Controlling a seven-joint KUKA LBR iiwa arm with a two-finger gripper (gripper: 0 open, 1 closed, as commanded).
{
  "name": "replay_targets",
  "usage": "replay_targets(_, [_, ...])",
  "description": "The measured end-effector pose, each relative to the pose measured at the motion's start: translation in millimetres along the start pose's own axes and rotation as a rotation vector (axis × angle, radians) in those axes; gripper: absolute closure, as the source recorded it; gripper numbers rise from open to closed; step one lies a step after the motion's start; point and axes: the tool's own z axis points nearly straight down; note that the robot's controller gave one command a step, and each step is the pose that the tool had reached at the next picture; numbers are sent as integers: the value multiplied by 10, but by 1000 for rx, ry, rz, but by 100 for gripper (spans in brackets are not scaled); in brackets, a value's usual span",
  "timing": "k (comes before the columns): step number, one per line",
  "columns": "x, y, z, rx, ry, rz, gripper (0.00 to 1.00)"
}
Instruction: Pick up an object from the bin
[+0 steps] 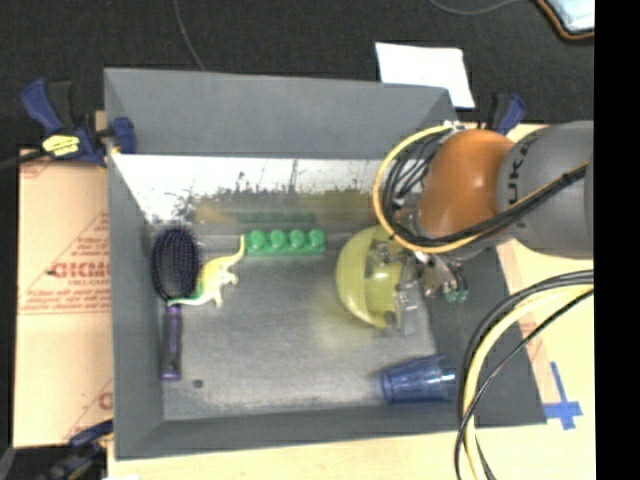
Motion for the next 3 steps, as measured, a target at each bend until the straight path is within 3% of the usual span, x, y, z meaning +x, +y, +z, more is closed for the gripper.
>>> replay_targets(1, [18,109,-527,4,-14,-55,0])
replay_targets(2, [104,95,-289,2,-4,-258,0])
replay_targets(3, [-121,135,-3,8,-17,-274,0])
